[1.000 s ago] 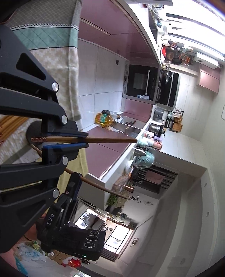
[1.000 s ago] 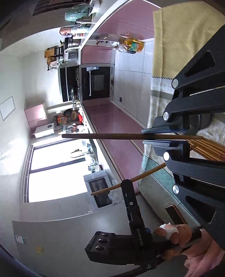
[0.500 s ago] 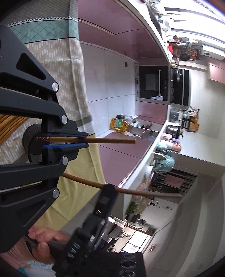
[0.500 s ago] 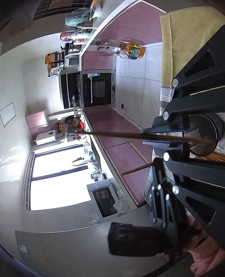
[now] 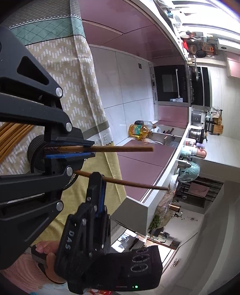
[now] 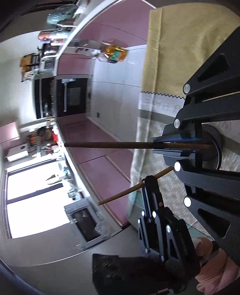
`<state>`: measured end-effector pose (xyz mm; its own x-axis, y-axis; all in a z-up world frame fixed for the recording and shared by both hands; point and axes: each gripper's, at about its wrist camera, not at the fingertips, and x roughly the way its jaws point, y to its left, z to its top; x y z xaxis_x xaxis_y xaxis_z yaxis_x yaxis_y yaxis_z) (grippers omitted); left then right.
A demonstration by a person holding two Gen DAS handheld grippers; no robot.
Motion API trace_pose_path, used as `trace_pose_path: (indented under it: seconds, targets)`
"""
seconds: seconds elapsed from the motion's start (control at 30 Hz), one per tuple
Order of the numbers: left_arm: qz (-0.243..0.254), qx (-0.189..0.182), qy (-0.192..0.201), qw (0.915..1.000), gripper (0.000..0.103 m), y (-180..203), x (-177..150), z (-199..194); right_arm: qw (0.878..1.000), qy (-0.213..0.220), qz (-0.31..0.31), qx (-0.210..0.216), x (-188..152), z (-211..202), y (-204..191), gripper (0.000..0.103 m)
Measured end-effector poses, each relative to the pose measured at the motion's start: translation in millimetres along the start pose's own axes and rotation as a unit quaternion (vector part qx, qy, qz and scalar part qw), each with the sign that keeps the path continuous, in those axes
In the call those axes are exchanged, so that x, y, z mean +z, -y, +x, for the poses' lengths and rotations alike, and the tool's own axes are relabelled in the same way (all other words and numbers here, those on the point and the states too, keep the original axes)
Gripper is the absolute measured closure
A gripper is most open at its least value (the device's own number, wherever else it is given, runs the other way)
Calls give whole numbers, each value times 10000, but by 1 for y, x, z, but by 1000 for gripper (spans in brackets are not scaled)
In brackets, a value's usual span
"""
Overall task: Organize utensils
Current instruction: 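Open the left gripper to drop its chopstick into the cup while the right gripper releases too, then close the left gripper on a chopstick from the pile while the right gripper grasps another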
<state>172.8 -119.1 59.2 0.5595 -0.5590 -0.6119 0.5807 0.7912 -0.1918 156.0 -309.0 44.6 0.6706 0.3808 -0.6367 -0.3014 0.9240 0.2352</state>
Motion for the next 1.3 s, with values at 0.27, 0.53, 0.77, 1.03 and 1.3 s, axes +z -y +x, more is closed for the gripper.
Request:
trace_pose_path:
  seconds: [0.27, 0.53, 0.77, 1.03, 1.3]
  targets:
    - [-124, 143, 43, 9998, 79, -5, -4, 10, 9996, 48, 168, -208, -11, 7, 2, 82]
    - [-41, 572, 283, 9980, 59, -16, -42, -27, 9968, 737, -311, -29, -40, -48, -24, 64]
    - [50, 667, -440, 9968, 56, -19, -106, -20, 9958, 451, -767, 191, -89, -52, -58, 58]
    - [-18, 663, -1119, 9915, 57, -26, -160, 3, 9966, -510, -407, 499, -134, 4, -67, 59]
    - [-214, 586, -1204, 9908, 63, -34, -176, 4, 9958, -770, -237, 437, -148, 23, -69, 60]
